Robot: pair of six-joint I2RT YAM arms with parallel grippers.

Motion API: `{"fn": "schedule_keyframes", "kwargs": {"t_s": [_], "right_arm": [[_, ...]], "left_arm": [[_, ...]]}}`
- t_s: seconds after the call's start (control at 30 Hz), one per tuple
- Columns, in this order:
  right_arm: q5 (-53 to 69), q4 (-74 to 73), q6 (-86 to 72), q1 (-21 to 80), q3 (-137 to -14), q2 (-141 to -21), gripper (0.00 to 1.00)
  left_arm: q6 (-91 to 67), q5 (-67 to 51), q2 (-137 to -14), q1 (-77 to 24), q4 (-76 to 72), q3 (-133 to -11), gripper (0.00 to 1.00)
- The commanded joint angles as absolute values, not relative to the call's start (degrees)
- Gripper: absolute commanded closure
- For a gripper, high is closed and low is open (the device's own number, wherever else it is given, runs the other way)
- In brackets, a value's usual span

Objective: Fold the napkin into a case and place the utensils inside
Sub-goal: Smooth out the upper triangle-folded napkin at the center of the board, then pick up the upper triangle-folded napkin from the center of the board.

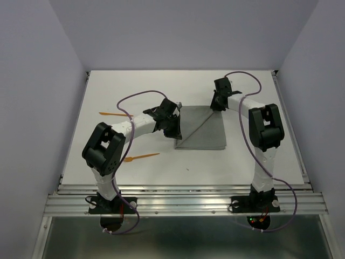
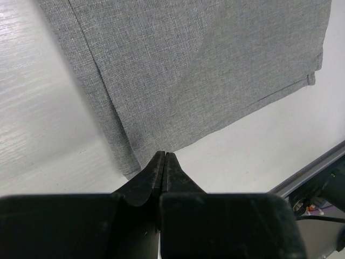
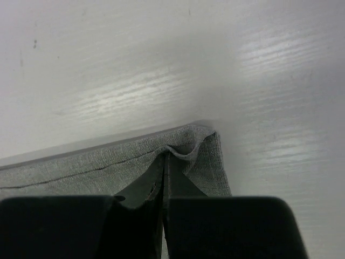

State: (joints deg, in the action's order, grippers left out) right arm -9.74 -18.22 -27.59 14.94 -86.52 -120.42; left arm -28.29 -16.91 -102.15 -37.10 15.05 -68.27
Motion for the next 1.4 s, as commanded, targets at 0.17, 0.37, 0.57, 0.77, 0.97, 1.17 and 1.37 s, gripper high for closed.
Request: {"fn": "schedule_keyframes", "kwargs": {"t_s": [0.17,0.37,0.57,0.77,0.97,1.17,1.37], "right_arm": [[-10.64,-20.13,-25.66,13.89,-91.32,-122.97,0.99],[-6.16,-18.02,-25.84,13.89,-87.98,-114.18,0.99],[-3.17,-16.87,-27.24,13.89,-83.68,-105.04,0.95],[-1.58,-16.96,-29.26,15.46,-78.06,-98.80,0.89],[-1.93,-16.61,-30.41,15.47,-69.27,-92.73,0.88],[-1.85,-17.49,-30.67,15.47,-65.31,-88.07,0.88],[-1.14,-18.19,-30.76,15.47,-64.60,-87.10,0.88]], "left_arm": [[-26.63,-16.18,-102.05,-37.00,15.82,-69.17,1.00],[-26.37,-14.94,-98.27,-33.15,18.63,-74.18,0.96],[-25.49,-17.67,-101.68,-26.63,19.24,-81.71,0.73],[-24.35,-18.46,-111.26,-26.54,19.87,-91.92,0.48],[-21.89,-18.46,-118.56,-26.63,19.77,-97.81,0.43],[-18.46,-16.09,-125.94,-26.63,23.46,-104.23,0.36],[-17.40,-14.50,-129.63,-26.46,24.17,-107.31,0.43]]}}
